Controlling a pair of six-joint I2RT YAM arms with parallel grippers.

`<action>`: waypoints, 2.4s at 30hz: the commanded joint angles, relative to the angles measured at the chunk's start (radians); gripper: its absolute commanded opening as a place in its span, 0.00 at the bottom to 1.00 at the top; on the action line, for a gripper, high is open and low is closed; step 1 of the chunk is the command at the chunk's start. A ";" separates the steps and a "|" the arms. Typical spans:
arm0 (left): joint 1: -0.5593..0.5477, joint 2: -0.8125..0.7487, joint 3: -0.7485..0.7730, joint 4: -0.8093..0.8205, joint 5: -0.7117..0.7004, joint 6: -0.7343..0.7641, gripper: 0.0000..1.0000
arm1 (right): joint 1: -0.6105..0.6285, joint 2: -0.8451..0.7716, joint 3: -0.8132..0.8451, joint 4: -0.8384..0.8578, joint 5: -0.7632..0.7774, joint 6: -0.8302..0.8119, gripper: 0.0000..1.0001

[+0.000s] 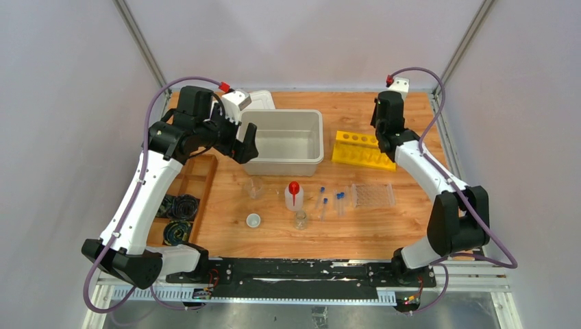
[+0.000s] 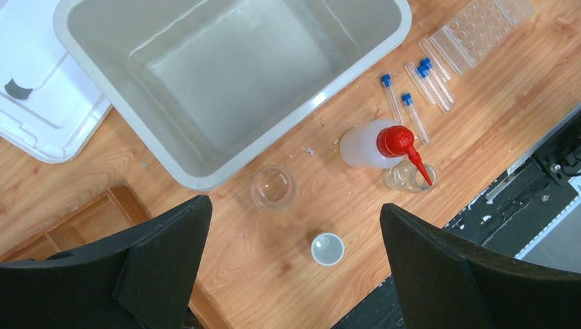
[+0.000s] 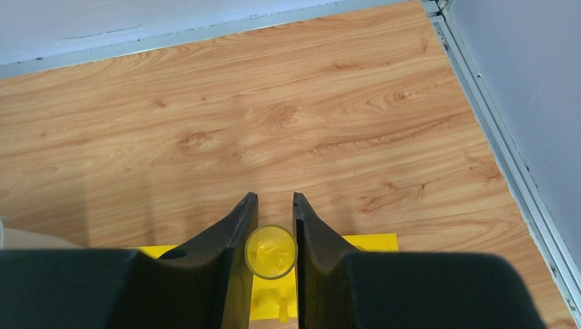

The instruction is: Organize the chemistry lab equipment

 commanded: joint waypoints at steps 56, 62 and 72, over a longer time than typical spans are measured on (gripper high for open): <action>0.006 -0.028 0.021 -0.007 -0.008 0.005 1.00 | 0.387 -0.217 0.097 -0.640 0.027 0.288 0.54; 0.006 -0.048 -0.002 -0.007 -0.016 0.012 1.00 | 0.434 -0.169 -0.013 -0.654 -0.087 0.399 0.41; 0.006 -0.080 -0.018 -0.007 -0.009 0.029 1.00 | 0.447 -0.029 -0.106 -0.613 -0.183 0.456 0.37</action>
